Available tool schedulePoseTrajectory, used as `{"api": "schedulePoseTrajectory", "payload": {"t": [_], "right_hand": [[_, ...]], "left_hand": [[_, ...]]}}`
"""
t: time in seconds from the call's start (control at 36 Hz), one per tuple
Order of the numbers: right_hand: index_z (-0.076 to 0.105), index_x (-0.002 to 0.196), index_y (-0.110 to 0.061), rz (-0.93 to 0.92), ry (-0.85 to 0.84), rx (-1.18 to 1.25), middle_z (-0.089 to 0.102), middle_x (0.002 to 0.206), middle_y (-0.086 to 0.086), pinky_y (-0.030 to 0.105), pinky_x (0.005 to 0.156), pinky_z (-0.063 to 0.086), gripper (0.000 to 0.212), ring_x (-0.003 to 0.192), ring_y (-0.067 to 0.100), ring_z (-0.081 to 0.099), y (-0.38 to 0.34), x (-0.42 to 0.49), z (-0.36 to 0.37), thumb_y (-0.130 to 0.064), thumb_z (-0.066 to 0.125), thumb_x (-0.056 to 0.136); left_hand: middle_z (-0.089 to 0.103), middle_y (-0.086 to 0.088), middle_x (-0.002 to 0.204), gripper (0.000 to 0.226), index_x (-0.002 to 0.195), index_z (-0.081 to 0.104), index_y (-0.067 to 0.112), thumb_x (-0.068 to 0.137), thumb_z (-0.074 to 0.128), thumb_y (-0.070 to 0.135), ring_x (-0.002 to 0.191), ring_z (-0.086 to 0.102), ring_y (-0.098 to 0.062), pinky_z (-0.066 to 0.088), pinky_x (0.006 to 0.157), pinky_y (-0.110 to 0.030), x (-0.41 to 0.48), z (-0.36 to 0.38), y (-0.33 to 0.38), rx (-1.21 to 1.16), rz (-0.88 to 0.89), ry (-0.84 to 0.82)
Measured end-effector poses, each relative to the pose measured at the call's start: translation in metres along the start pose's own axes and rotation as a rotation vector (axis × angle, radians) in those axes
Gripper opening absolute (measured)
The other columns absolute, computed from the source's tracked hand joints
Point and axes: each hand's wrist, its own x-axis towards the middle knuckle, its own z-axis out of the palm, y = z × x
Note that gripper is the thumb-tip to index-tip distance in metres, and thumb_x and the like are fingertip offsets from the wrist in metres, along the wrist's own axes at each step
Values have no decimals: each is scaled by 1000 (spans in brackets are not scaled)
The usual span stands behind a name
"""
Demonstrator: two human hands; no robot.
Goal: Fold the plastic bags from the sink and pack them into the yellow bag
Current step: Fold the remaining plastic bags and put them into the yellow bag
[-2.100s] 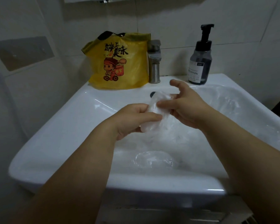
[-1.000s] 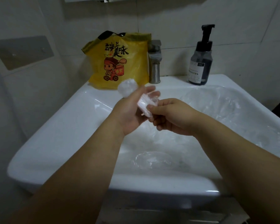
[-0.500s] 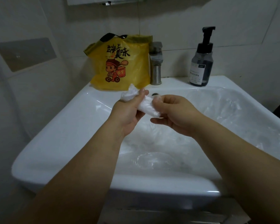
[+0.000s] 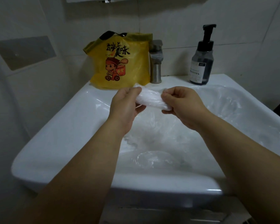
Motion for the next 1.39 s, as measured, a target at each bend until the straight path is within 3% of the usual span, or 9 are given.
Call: {"api": "schedulePoseTrajectory", "payload": {"t": [0.17,0.39,0.53,0.67,0.83,0.92,1.0,1.17,1.39], "right_hand": [[41,115,-28,-8,10,18,61,89,3,25,62,58,29,82,22,66,-2,-3,-4,-10,54,96],[58,80,-10,12,-67,78,55,99,6,29,61,60,29,86,26,60,-4,-4,1,6,40,96],[60,107,-5,103,-82,108,54,101,4,29,65,60,15,85,23,60,-4,-3,0,-7,48,98],[52,131,-1,39,-133,-152,59,111,6,18,64,57,49,82,16,66,0,-2,-7,-3,68,84],[63,108,-8,-6,-168,-397,68,93,2,26,76,56,19,72,6,68,1,-3,-14,-18,62,92],[63,98,-11,0,-154,-384,67,90,1,27,78,55,14,72,7,69,3,-1,-15,-24,60,93],[63,101,-9,17,-173,-344,66,97,6,28,81,58,18,81,14,70,4,0,-15,-24,60,93],[63,103,-3,79,-208,-235,65,100,11,19,69,58,22,81,18,68,2,1,-16,-22,59,92],[64,84,-9,24,-224,-402,61,74,7,21,61,55,20,64,14,59,3,-2,-19,-27,59,93]], "left_hand": [[55,2,101,20,98,50,28,94,54,8,90,60,-15,57,76,-29,-2,-2,-2,195,79,6],[57,3,97,38,78,58,29,95,40,0,91,56,-18,49,60,-22,-7,-1,-2,321,163,-117],[59,8,104,42,79,65,26,97,37,1,91,55,-10,51,64,-19,-9,-3,-4,449,214,-153],[62,15,96,25,91,68,28,98,51,11,86,59,-9,53,72,-18,-9,-7,-4,544,259,-161],[62,20,95,19,107,69,27,90,67,19,94,59,-7,48,85,-17,-9,-17,-3,751,336,-210],[63,16,94,16,108,70,24,94,61,22,91,61,-10,53,91,-32,-9,-18,-1,731,302,-201],[61,14,88,10,97,66,28,97,57,26,80,60,-11,55,88,-37,-8,-17,-2,719,270,-186],[60,9,100,9,103,62,26,96,59,21,76,58,-6,50,63,-10,-7,-20,-2,706,200,-247],[62,-3,89,14,101,63,16,94,61,28,75,57,-15,47,70,-27,-9,-26,0,948,192,-302]]}}
